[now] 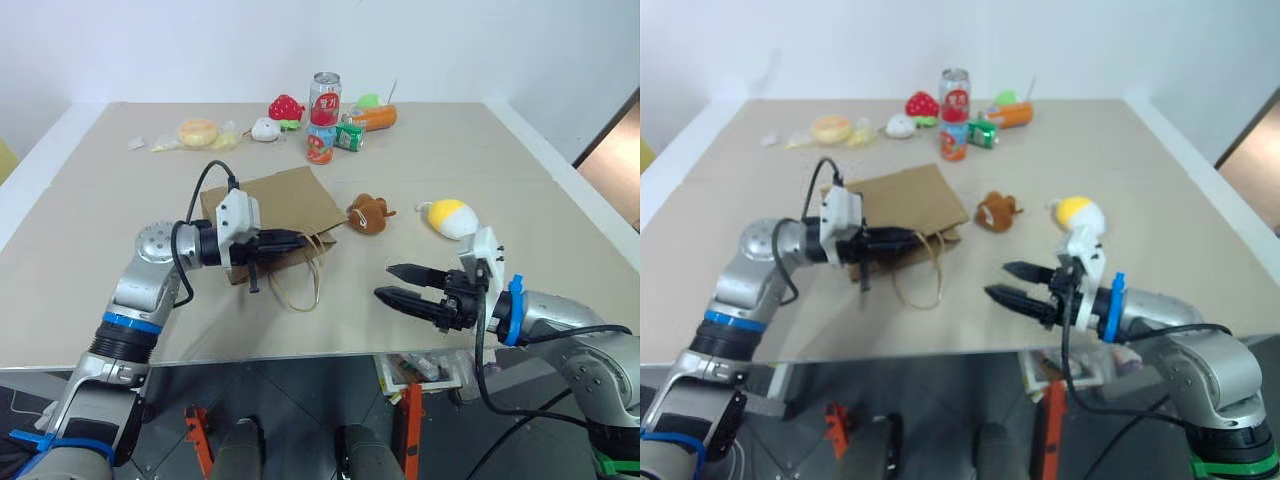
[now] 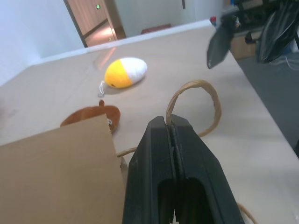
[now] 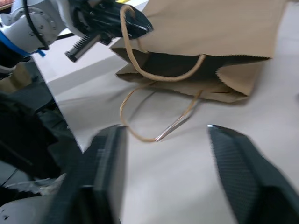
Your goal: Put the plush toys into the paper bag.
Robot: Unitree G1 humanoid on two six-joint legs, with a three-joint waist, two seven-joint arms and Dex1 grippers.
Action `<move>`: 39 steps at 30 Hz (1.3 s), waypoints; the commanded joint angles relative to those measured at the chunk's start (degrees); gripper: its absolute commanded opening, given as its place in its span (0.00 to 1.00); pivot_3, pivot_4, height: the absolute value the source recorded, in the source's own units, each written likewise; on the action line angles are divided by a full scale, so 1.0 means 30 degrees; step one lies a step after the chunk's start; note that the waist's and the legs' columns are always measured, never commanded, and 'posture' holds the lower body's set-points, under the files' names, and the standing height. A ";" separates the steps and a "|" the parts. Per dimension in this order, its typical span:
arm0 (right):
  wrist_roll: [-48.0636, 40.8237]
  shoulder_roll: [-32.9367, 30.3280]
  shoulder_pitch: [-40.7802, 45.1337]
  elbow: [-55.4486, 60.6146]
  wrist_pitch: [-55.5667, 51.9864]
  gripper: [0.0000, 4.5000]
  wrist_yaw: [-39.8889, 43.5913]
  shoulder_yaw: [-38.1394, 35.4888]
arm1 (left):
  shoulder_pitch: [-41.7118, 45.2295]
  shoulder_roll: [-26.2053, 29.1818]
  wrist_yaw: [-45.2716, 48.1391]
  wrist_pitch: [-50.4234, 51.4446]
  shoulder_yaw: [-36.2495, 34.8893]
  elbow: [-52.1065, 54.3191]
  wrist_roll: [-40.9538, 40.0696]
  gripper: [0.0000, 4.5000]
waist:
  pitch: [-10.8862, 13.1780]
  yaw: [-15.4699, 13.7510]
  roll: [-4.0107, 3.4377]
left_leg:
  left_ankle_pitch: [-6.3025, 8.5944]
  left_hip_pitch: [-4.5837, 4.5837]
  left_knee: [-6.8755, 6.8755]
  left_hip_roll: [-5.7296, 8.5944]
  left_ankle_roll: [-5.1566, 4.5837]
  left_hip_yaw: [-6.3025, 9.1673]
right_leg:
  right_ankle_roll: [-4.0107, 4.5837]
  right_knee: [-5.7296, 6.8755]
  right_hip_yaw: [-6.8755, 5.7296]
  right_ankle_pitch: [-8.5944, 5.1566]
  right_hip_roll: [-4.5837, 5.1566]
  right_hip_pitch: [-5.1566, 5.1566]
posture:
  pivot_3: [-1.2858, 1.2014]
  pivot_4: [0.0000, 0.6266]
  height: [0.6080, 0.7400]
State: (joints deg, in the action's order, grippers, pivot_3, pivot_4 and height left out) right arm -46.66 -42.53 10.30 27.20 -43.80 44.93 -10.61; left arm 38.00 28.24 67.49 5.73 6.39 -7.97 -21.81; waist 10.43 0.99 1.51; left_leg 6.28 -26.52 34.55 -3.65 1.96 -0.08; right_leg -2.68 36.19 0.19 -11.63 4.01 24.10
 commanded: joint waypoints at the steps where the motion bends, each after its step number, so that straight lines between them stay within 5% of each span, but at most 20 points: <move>1: -0.0928 0.0328 0.0236 0.0143 0.0272 0.16 0.0071 -0.0911 | 0.0433 -0.0099 -0.1236 0.3226 -0.0800 0.1947 -0.1570 0.00 | 0.0000 0.0003 0.0000 | 0.0000 0.0001 0.0000 -0.0001 0.0000 0.0003 | 0.0001 0.0001 0.0003 0.0000 -0.0005 0.0001 | 0.52 0.24 1.00; 2: -0.0908 0.0431 0.0300 0.0195 0.0301 0.16 0.0009 -0.0765 | 0.0537 -0.0188 -0.1427 0.3639 -0.0914 0.2096 -0.1816 0.00 | 0.0000 0.0003 0.0000 | 0.0000 0.0001 0.0000 -0.0001 0.0000 0.0004 | 0.0000 0.0002 0.0003 0.0000 -0.0005 0.0001 | 0.52 0.24 1.00; 4: -0.0727 0.0741 0.0444 0.0423 0.0369 0.01 -0.0187 -0.0166 | 0.0826 -0.0385 -0.1944 0.4407 -0.1150 0.2313 -0.2246 0.00 | 0.0000 -0.0001 0.0001 | 0.0000 0.0001 0.0000 0.0000 0.0000 0.0010 | 0.0001 0.0003 0.0003 0.0001 -0.0007 0.0000 | 0.52 0.24 1.00; 15: 0.5347 0.4363 0.4698 -0.2817 0.2169 0.01 -0.3148 0.6022 | 0.2011 -0.1148 -0.4405 0.8396 -0.2312 0.3833 -0.4523 0.00 | 0.0002 0.0053 -0.0001 | -0.0003 0.0011 0.0002 0.0000 -0.0003 0.0043 | 0.0007 0.0003 0.0024 0.0012 -0.0049 -0.0006 | 0.52 0.24 1.00; 23: 0.8851 0.7787 0.8643 -0.7780 0.4142 0.01 -0.4652 0.7849 | 0.1863 -0.1557 -0.5163 0.9261 -0.2409 0.4584 -0.4918 0.00 | 0.0002 0.0014 0.0005 | -0.0009 0.0000 -0.0008 -0.0008 -0.0006 0.0077 | -0.0004 0.0020 0.0088 0.0018 -0.0130 0.0012 | 0.52 0.24 1.00; 35: 1.3491 0.9447 1.0339 -1.2352 0.3570 0.01 -0.7301 1.0080 | 0.2396 -0.2459 -0.6807 0.9379 -0.3197 0.4614 -0.5424 0.00 | 0.0002 0.0076 0.0003 | -0.0012 0.0005 -0.0009 -0.0016 -0.0006 0.0074 | 0.0009 0.0047 0.0128 0.0028 -0.0160 0.0036 | 0.52 0.24 1.00; 39: 1.3834 0.9342 1.0245 -1.2350 0.2559 0.01 -0.7002 1.0256 | 0.2572 -0.3253 -0.7429 0.6673 -0.3810 0.4900 -0.4776 0.00 | 0.0003 0.0070 0.0003 | -0.0011 0.0004 -0.0010 -0.0017 -0.0005 0.0074 | 0.0009 0.0052 0.0145 0.0027 -0.0168 0.0040 | 0.52 0.24 1.00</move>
State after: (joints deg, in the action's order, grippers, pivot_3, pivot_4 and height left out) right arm -7.14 -14.36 40.07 -10.17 -33.20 23.41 19.89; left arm 43.33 21.01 47.58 35.03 -1.33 3.55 -37.58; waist 10.44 1.20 1.52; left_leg 6.25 -26.51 34.52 -3.70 1.94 0.14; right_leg -2.66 36.35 0.63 -11.55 3.51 24.22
